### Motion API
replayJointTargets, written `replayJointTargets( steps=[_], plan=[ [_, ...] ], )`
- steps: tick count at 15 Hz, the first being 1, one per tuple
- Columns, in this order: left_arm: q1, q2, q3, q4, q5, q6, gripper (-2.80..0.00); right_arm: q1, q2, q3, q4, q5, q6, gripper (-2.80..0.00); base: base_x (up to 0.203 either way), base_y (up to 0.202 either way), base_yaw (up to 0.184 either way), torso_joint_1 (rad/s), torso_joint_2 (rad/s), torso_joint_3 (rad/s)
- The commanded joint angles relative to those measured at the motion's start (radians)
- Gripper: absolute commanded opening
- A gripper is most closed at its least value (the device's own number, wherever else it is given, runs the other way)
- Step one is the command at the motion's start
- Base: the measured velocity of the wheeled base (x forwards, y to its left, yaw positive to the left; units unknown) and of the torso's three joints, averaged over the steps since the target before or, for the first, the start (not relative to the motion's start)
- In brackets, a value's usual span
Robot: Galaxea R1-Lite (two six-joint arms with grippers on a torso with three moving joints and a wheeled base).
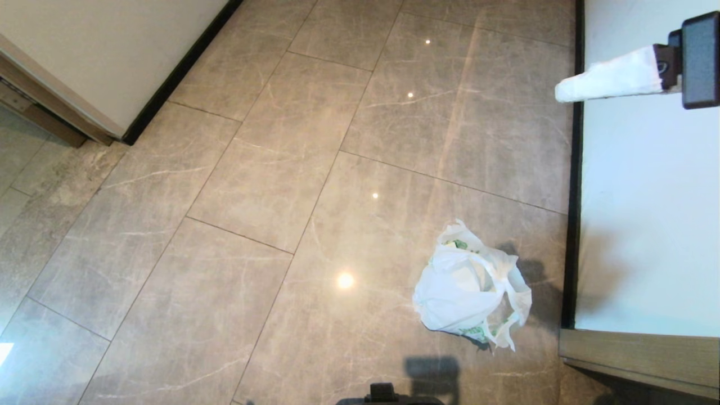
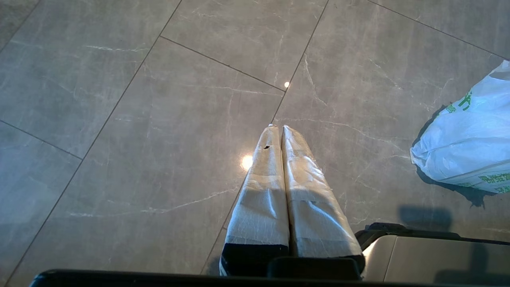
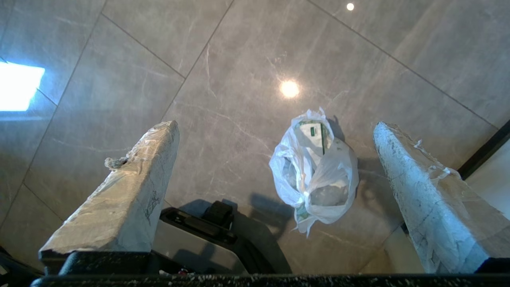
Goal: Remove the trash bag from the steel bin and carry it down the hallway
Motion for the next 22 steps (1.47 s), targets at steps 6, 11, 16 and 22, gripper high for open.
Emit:
replayJointTargets(
  steps=[6, 11, 16, 22],
  plan=[
    [0.000, 0.000, 0.000, 0.000, 0.000, -0.001, -2.80, -0.042, -0.177, 0.226, -0.140, 0.100, -0.001, 0.00, 0.000, 0.000, 0.000, 0.000, 0.00, 0.000],
    [0.000, 0.000, 0.000, 0.000, 0.001, -0.001, -2.80, -0.312, -0.299, 0.368, -0.288, 0.607, -0.144, 0.00, 0.000, 0.000, 0.000, 0.000, 0.00, 0.000],
    [0.000, 0.000, 0.000, 0.000, 0.000, -0.001, -2.80, -0.356, -0.410, 0.566, -0.306, 0.713, -0.158, 0.00, 0.000, 0.000, 0.000, 0.000, 0.00, 0.000],
    [0.000, 0.000, 0.000, 0.000, 0.000, -0.001, -2.80, -0.380, -0.529, 0.754, -0.351, 0.717, -0.151, 0.00, 0.000, 0.000, 0.000, 0.000, 0.00, 0.000]
  ],
)
